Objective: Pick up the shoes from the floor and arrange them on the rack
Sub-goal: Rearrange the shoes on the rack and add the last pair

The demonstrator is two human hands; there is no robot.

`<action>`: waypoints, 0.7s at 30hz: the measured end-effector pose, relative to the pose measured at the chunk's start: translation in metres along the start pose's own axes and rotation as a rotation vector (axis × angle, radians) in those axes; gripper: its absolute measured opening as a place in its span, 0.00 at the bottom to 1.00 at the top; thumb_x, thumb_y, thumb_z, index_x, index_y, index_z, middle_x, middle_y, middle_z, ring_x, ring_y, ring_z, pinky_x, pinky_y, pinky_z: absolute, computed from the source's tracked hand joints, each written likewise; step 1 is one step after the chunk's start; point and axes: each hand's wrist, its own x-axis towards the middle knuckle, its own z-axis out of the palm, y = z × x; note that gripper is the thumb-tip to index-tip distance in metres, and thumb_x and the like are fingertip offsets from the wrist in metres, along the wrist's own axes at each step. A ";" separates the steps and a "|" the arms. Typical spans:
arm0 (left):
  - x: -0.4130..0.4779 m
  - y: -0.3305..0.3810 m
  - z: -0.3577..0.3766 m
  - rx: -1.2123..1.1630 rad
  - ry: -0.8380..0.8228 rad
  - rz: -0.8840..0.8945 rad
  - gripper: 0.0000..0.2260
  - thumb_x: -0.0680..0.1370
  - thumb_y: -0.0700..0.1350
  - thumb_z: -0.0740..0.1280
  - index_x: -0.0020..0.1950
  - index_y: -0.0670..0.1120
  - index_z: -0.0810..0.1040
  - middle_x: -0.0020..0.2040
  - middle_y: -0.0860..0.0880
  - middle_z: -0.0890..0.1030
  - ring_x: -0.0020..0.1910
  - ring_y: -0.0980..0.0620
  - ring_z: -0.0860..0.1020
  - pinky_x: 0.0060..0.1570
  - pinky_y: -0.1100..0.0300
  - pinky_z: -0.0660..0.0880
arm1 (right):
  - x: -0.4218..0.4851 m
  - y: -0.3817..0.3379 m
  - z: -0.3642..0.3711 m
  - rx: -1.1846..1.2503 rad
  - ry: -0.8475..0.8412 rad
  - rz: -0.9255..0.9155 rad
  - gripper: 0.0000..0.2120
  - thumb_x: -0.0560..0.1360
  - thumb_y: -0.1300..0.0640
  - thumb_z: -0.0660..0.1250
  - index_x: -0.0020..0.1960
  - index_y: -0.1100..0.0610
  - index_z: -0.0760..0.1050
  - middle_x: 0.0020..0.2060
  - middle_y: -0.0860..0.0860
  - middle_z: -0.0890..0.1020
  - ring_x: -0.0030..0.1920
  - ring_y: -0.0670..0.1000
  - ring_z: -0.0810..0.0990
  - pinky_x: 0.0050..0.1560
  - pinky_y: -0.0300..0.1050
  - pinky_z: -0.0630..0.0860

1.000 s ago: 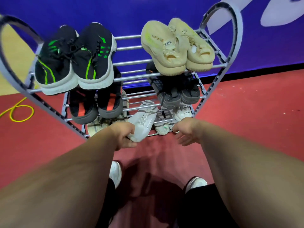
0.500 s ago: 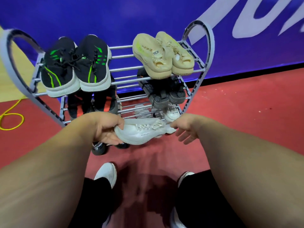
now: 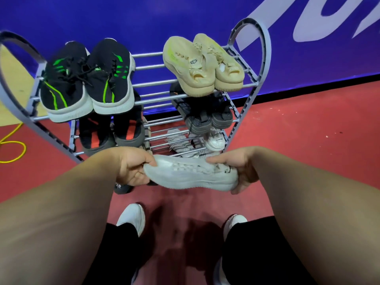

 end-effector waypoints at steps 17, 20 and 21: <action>0.087 0.047 0.074 -0.652 -0.057 0.256 0.12 0.81 0.45 0.68 0.62 0.41 0.80 0.59 0.42 0.84 0.50 0.45 0.85 0.40 0.53 0.83 | 0.086 -0.037 -0.004 0.713 0.061 -0.128 0.13 0.82 0.50 0.67 0.58 0.58 0.79 0.47 0.53 0.86 0.42 0.51 0.86 0.48 0.42 0.83; 0.100 0.051 0.081 -0.558 -0.133 0.297 0.16 0.79 0.51 0.69 0.64 0.47 0.81 0.60 0.48 0.84 0.53 0.47 0.85 0.49 0.52 0.81 | 0.103 -0.052 0.006 0.854 0.043 -0.164 0.14 0.83 0.51 0.65 0.61 0.60 0.78 0.50 0.58 0.86 0.49 0.56 0.88 0.52 0.43 0.84; 0.103 0.052 0.083 -0.520 -0.139 0.303 0.16 0.79 0.52 0.69 0.65 0.48 0.81 0.60 0.50 0.84 0.54 0.47 0.84 0.52 0.51 0.79 | 0.108 -0.058 0.011 0.912 0.056 -0.187 0.13 0.83 0.53 0.65 0.60 0.61 0.78 0.53 0.59 0.85 0.52 0.58 0.87 0.54 0.47 0.84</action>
